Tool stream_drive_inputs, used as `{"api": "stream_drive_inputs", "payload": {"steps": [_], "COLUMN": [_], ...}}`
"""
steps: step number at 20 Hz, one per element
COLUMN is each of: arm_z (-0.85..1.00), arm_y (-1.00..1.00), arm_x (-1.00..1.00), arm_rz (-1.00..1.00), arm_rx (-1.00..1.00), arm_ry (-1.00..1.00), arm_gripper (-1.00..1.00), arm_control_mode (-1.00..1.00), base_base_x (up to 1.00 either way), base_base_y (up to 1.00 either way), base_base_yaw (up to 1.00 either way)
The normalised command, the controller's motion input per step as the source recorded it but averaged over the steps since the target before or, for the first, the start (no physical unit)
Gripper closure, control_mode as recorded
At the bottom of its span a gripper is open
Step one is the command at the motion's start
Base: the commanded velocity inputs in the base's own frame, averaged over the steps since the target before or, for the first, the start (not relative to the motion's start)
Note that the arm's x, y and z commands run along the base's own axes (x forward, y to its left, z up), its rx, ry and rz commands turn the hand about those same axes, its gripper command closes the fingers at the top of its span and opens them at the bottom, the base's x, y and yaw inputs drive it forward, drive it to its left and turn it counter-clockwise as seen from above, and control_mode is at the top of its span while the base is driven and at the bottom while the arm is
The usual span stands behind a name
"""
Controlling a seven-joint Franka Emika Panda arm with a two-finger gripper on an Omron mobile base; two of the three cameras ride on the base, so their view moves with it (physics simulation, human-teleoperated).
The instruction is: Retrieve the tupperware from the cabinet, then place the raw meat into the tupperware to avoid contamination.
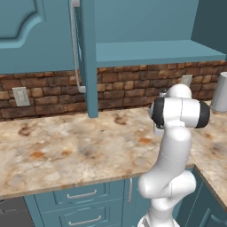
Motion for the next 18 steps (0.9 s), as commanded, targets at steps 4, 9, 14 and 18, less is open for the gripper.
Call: {"api": "stream_drive_inputs", "payload": {"steps": [4,9,14,18], "arm_z": [-0.12,-0.06,0.00,0.00], "arm_y": [-0.12,-0.01,0.00,0.00], "arm_x": [0.09,0.07,0.01,0.00], "arm_rz": [0.00,0.00,0.00,0.00], "arm_rx": [0.00,0.00,0.00,0.00], "arm_ry": [0.02,0.03,0.04,0.04], "arm_gripper": [1.00,-1.00,-1.00,-1.00], "arm_control_mode": [-1.00,-1.00,-1.00,-1.00], "base_base_x": [0.00,0.00,0.00,0.00], "base_base_y": [0.00,0.00,0.00,0.00], "base_base_yaw": [0.00,0.00,0.00,0.00]}}
